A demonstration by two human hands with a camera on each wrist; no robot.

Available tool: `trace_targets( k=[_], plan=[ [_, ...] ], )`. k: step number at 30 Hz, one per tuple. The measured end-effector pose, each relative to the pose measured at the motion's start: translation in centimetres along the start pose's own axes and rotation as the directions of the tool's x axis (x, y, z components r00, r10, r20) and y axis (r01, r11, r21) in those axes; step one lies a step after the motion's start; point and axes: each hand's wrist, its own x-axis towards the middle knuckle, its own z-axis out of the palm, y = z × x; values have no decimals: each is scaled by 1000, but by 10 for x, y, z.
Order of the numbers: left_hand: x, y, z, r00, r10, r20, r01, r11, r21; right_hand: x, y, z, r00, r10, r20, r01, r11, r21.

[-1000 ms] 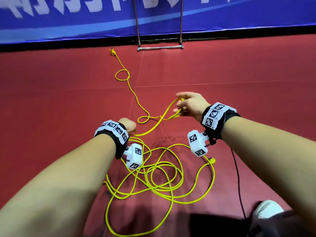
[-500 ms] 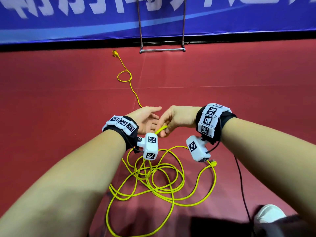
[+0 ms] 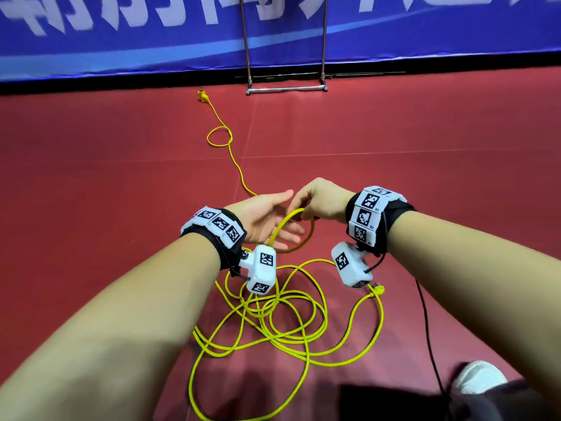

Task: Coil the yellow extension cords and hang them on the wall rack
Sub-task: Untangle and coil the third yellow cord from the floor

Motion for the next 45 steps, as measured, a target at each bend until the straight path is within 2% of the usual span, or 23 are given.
trace_targets(
  k=[2,4,7,8,9,11,12,13,14,16,17,20,22,24,25,27,29,31,35,40,42,43,45],
  plan=[
    [0,5,6,995,62,-80,-56,996,65,-2,2,2,997,44,-66,-41,998,41],
    [3,8,11,973,161,-167,-138,980,143,-1,3,2,980,128,-150,-92,970,226],
    [5,12,15,947,260,-191,-218,951,218,6,19,0,888,396,-232,-268,857,439],
    [4,13,17,941,288,-179,-245,943,226,6,25,1,842,507,-187,-382,803,458],
    [2,15,19,933,321,-165,-280,932,228,4,31,2,793,603,-83,-503,726,469],
    [-1,17,25,921,378,-100,-350,911,220,-2,42,4,719,657,227,-665,557,497],
    [-3,18,27,922,385,-50,-366,906,214,-5,44,4,701,616,360,-692,466,551],
    [-5,17,29,929,369,3,-362,909,207,-9,43,4,709,563,424,-682,397,614],
    [-7,16,30,940,337,53,-340,918,205,-10,42,2,737,539,408,-646,385,659],
    [-9,13,28,963,255,91,-270,934,235,-10,39,-4,803,547,236,-541,504,673],
    [-10,10,26,974,214,67,-225,938,264,-9,37,-7,830,536,156,-479,542,690],
    [-5,2,10,984,110,-143,-69,961,268,-10,36,-13,878,462,125,-391,543,743],
    [-1,-1,-3,944,70,-322,-33,992,118,-12,34,-17,906,406,118,-362,601,713],
    [0,-2,-17,890,65,-452,-116,990,-86,-12,33,-21,927,352,132,-345,658,670],
    [0,-1,-22,876,64,-477,-174,966,-191,-12,32,-22,933,328,146,-341,681,648],
    [-3,2,-28,887,66,-458,-272,875,-400,-11,31,-21,941,295,169,-334,713,616],
    [-2,5,-29,889,68,-453,-331,779,-532,-10,33,-20,944,274,184,-329,746,579],
    [1,5,-29,857,41,-514,-364,753,-548,-11,36,-17,938,257,231,-342,786,515],
    [7,3,-30,815,-8,-579,-337,807,-486,-16,46,-7,905,306,296,-403,840,363],
    [12,10,-16,837,117,-535,-357,858,-370,-18,58,-2,889,375,263,-424,891,164],
    [7,14,-5,871,215,-441,-376,870,-319,-13,56,0,900,393,189,-432,860,270],
    [5,16,1,890,263,-371,-379,880,-286,-10,53,0,897,408,168,-440,808,391],
    [-1,19,14,916,328,-232,-377,903,-208,-3,46,0,876,448,181,-456,644,615]
  ],
)
